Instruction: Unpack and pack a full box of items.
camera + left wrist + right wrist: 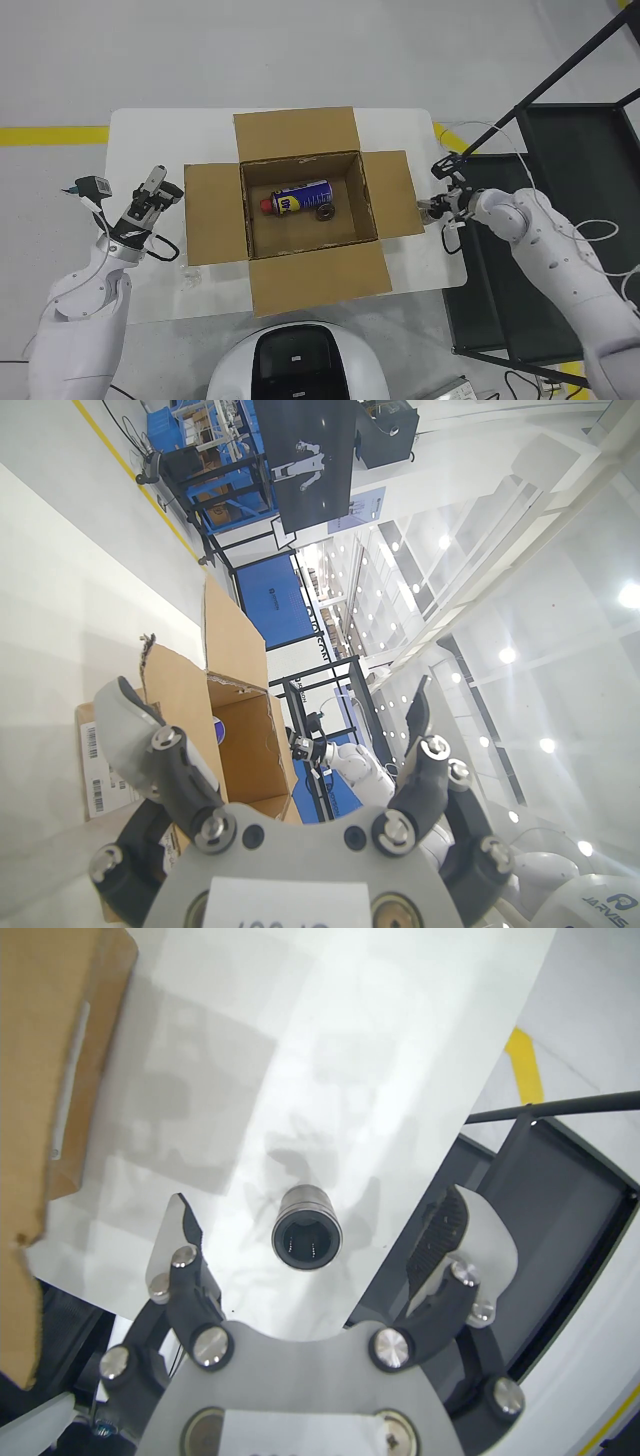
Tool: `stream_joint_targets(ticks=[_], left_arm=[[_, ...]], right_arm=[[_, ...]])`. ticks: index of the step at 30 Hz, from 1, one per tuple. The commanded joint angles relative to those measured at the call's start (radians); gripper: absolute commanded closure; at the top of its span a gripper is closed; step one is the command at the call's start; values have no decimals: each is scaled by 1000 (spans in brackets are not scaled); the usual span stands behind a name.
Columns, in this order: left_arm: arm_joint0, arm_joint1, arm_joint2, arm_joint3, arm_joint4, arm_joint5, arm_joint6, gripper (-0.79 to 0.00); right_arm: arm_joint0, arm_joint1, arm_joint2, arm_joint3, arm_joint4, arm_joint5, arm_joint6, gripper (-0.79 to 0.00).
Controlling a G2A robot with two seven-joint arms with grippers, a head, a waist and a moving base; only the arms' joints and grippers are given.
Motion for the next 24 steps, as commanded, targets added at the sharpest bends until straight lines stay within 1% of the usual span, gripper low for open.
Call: stream_joint_targets(ticks=[1,4,6,9,11,15,17,20,22,24], left_arm=[[0,0,0,0,0,0,0,-785],[0,0,0,0,0,0,0,-785],[0,0,0,0,0,0,0,-785],[0,0,0,0,0,0,0,-785],[0,0,0,0,0,0,0,-785],[0,0,0,0,0,0,0,-785],[0,0,0,0,0,0,0,-785],[0,0,0,0,0,0,0,-785],[0,0,0,0,0,0,0,-785],[0,0,0,0,0,0,0,-785]], right_arm=[[-70,16,60,-103,-28,73,-1,-785],[-161,33,134,-244,-75,179,-3,-785],[-210,41,176,-340,-113,226,-1,-785],[-261,48,227,-462,-133,237,16,-785],[-274,51,248,-526,-147,227,34,-785],[-247,47,229,-642,-156,120,49,-785],[-210,42,188,-675,-165,15,41,-785],[-126,27,91,-671,-168,-130,53,-785],[-55,10,8,-647,-192,-182,84,-785],[21,-14,-78,-614,-192,-218,90,-785]])
